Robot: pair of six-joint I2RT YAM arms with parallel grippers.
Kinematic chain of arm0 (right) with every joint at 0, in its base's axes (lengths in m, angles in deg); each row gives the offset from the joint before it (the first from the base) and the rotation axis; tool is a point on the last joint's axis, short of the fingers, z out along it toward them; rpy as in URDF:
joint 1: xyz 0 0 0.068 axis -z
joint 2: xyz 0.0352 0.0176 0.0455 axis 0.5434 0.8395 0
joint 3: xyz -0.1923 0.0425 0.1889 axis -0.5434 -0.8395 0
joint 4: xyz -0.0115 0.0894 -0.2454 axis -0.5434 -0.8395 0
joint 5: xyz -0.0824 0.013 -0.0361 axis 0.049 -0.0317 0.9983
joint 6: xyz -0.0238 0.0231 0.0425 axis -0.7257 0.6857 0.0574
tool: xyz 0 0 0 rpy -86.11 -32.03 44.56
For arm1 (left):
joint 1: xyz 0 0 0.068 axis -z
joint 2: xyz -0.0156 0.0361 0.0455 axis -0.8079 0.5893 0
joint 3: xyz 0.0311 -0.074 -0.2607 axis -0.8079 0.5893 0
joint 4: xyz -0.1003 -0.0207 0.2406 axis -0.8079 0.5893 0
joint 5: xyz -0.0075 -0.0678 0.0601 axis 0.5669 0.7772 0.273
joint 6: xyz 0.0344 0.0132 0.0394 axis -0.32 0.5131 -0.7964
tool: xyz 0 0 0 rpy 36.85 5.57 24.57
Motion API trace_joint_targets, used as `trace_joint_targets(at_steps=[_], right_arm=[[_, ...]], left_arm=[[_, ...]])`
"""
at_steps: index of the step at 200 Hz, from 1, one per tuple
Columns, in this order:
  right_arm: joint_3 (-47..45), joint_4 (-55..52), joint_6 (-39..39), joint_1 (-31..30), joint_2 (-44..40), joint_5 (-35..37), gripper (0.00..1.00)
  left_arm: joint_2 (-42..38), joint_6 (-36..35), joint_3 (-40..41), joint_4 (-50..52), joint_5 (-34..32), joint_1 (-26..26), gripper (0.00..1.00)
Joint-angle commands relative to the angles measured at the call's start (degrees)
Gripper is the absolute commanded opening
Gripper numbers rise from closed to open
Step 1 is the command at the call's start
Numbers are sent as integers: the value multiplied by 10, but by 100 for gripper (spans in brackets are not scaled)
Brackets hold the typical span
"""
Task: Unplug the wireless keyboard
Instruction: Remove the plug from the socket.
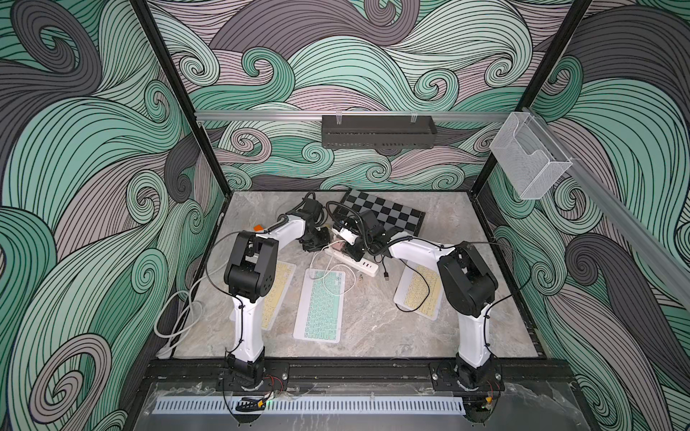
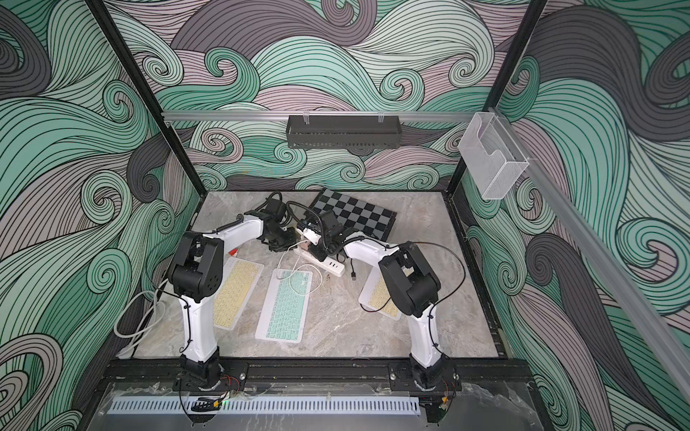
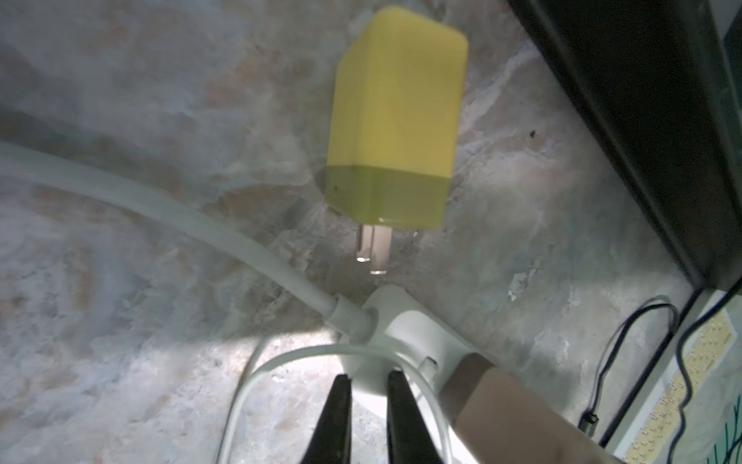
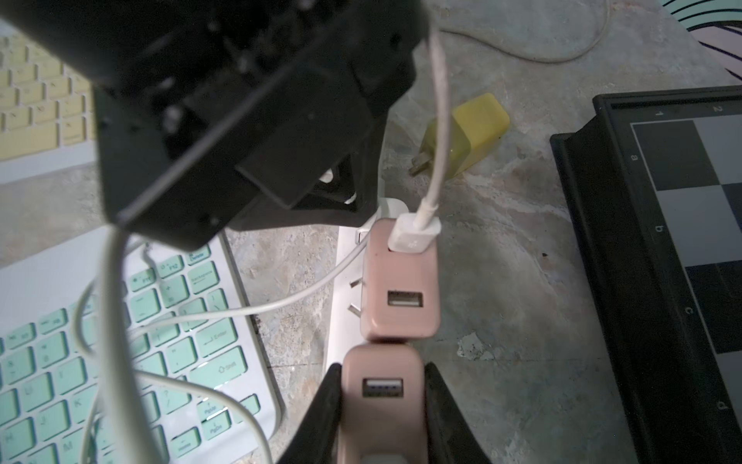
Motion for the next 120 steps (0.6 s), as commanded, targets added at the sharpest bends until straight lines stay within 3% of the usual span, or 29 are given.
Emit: trace_joint_targets(at_steps=[1, 29, 41, 75, 104, 120], right_arm=[[15, -10, -66, -31, 3, 22, 0], [1, 17, -81, -45, -6, 47, 0], [-35, 69, -67, -44, -27, 20, 0], [-138, 243, -2, -25, -95, -47, 0], [-205, 406, 117, 8, -128, -97, 0], [-238, 484, 145, 17, -130, -113, 0]], left_arm=[[60, 6, 28, 44, -37, 25, 16], [69, 9, 21, 44, -33, 28, 16], [73, 9, 16, 45, -31, 30, 16], [80, 10, 16, 44, -31, 31, 16], [83, 16, 24, 34, -24, 31, 16], [84, 18, 27, 30, -21, 32, 16]])
